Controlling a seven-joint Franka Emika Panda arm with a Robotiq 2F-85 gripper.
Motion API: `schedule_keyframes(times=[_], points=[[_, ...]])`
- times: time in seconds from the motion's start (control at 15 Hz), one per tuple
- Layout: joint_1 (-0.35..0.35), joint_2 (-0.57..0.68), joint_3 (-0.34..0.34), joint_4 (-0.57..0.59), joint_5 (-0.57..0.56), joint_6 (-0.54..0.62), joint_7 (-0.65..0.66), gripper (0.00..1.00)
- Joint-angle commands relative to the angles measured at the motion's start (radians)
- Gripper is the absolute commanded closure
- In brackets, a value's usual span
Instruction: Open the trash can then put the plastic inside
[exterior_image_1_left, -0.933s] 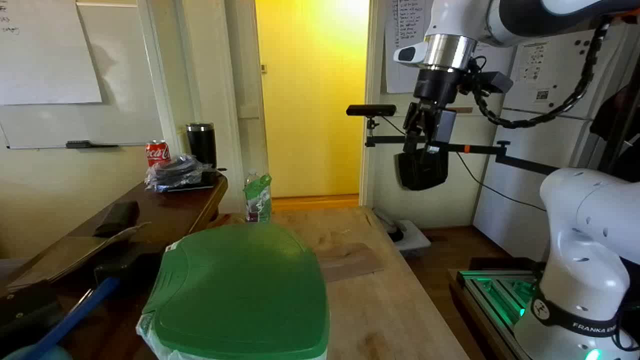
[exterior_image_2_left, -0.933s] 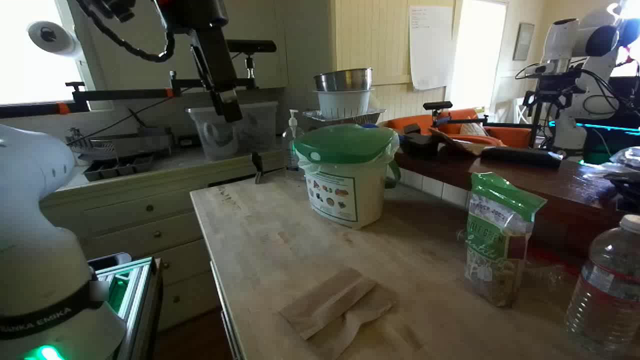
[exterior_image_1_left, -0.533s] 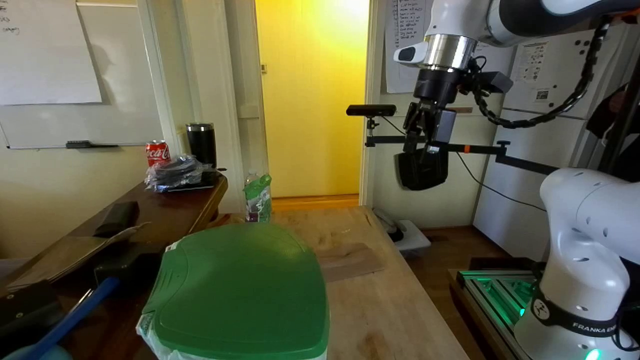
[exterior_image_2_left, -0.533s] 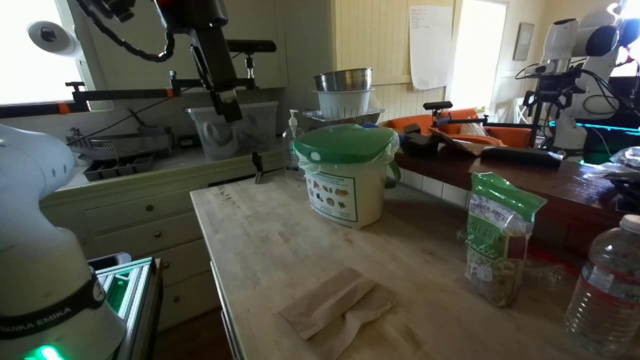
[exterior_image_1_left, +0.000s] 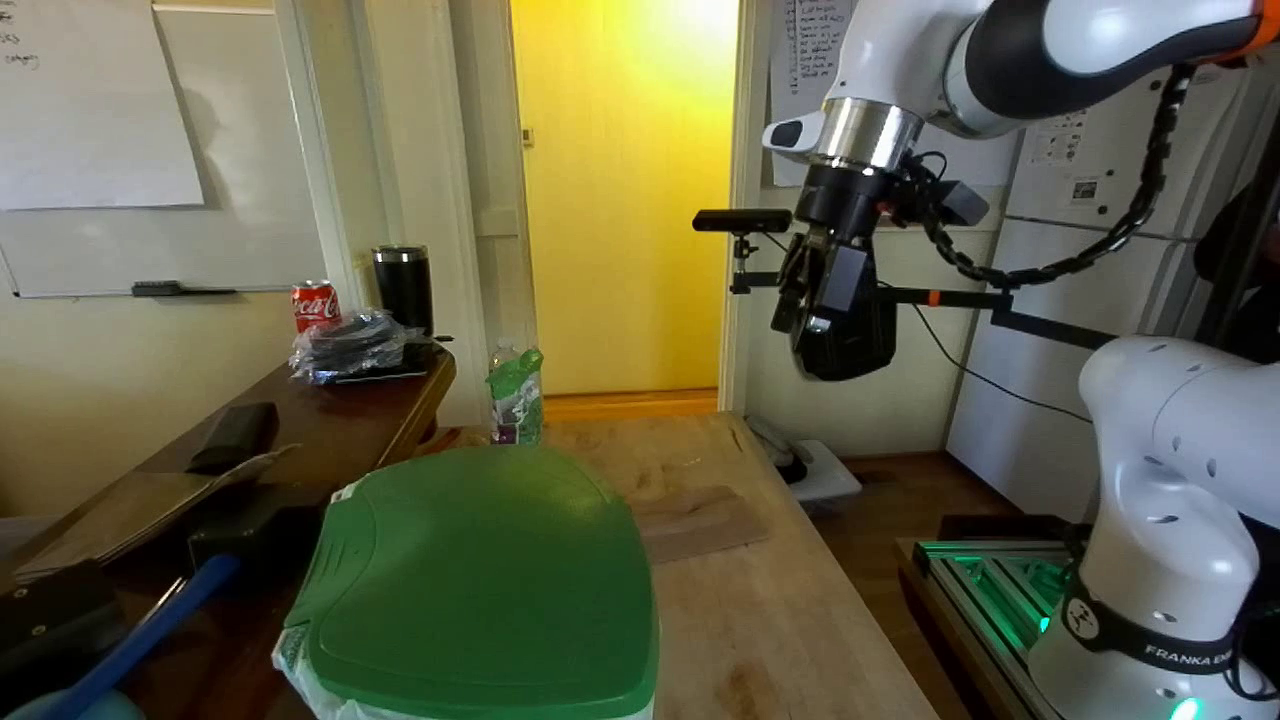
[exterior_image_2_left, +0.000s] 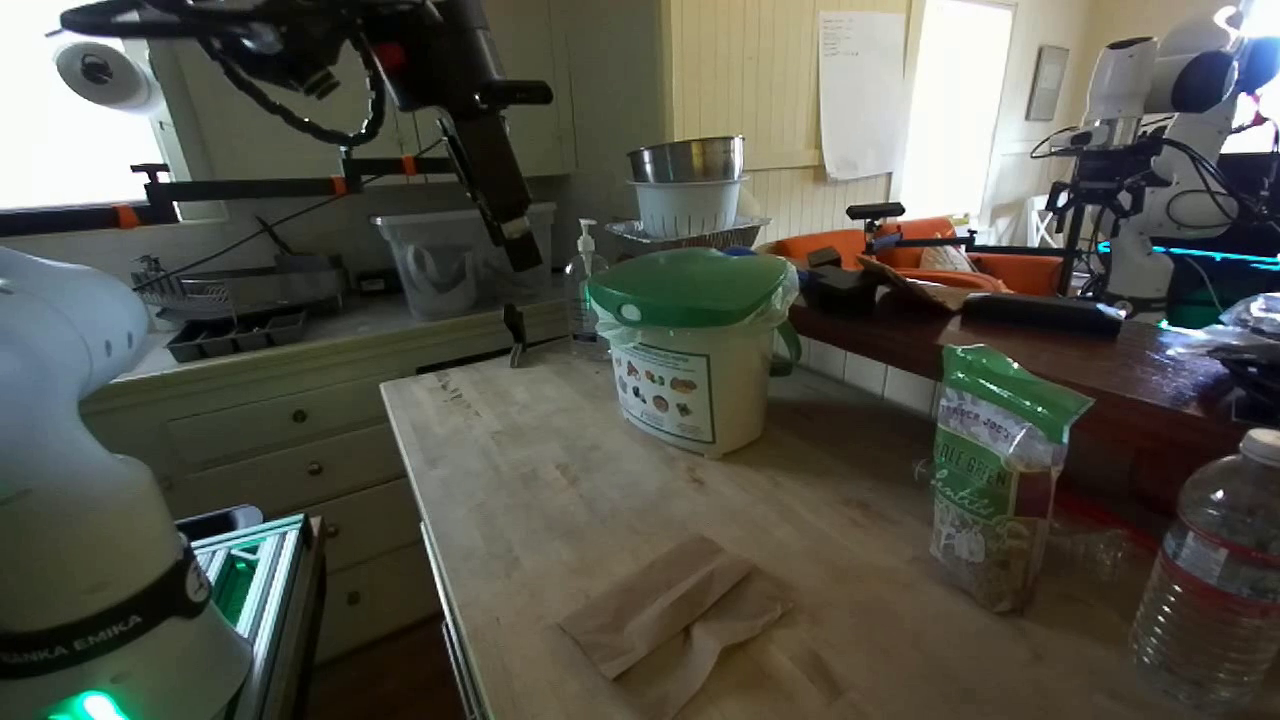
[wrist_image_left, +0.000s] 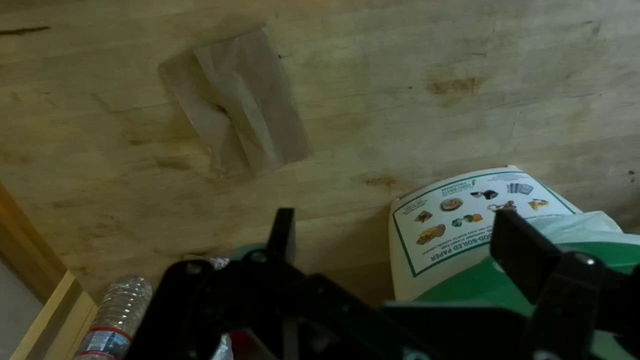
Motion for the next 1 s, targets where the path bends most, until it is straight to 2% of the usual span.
schedule_keyframes(times=[0.0,0.33,0.53,0.6,0.67,0.93], points=[[0.035,0.027,-0.023,-0.062,0.107,0.144,0.015,0.00],[0.103,0.077,-0.088,-0.128,0.280,0.379,-0.048,0.00],[0.186,0.102,-0.150,-0.161,0.401,0.511,-0.114,0.00],[0.212,0.108,-0.164,-0.160,0.432,0.524,-0.131,0.00],[0.152,0.096,-0.121,-0.146,0.370,0.473,-0.093,0.00],[0.158,0.102,-0.122,-0.143,0.377,0.479,-0.100,0.00]])
